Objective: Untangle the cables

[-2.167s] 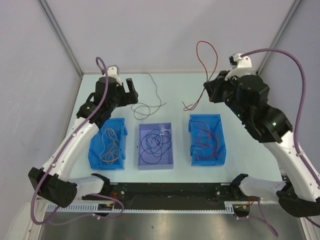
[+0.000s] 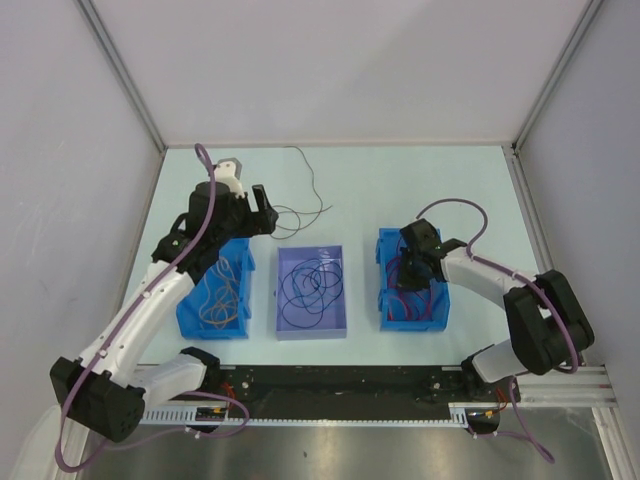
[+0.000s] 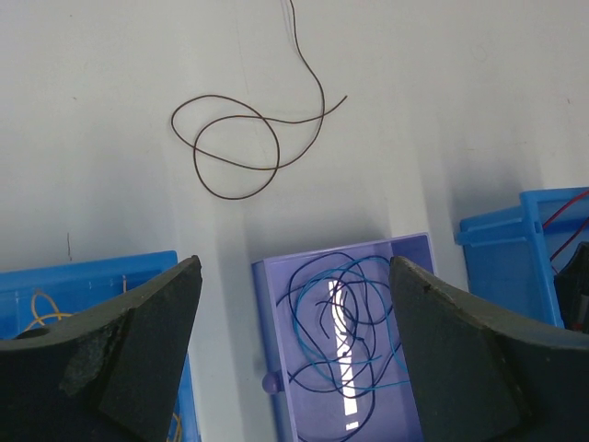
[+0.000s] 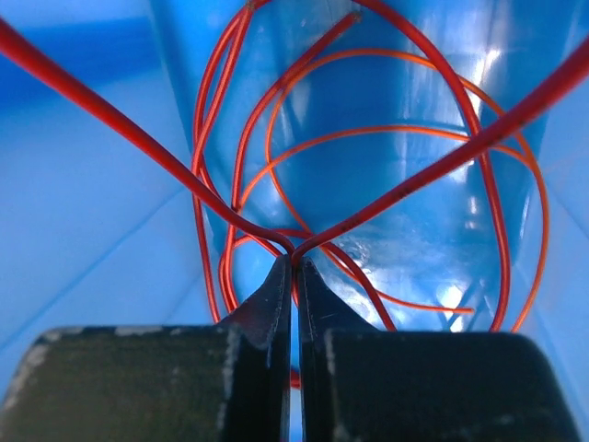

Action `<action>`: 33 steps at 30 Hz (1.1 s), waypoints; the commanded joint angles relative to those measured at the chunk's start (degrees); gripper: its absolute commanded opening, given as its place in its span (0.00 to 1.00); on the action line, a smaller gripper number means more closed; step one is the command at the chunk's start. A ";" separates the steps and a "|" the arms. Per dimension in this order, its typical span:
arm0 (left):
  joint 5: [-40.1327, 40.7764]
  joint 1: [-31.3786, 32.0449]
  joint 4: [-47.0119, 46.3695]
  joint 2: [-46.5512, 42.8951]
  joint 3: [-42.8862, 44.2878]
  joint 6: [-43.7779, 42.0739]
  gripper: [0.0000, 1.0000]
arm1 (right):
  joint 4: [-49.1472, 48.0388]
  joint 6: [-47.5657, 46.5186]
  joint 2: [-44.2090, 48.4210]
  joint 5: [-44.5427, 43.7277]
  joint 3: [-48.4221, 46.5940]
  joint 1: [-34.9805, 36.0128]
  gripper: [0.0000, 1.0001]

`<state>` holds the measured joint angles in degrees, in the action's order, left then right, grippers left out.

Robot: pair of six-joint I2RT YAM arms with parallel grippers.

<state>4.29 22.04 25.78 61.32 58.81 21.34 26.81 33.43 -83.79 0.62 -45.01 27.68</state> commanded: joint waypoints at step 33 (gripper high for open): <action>2.91 -0.42 -0.91 -1.20 -0.36 -1.39 0.86 | 34.54 -5.39 12.60 3.94 -14.93 5.19 0.00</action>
<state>6.07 21.98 25.80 61.39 58.81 20.91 58.57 28.64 -72.07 3.05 -58.04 32.40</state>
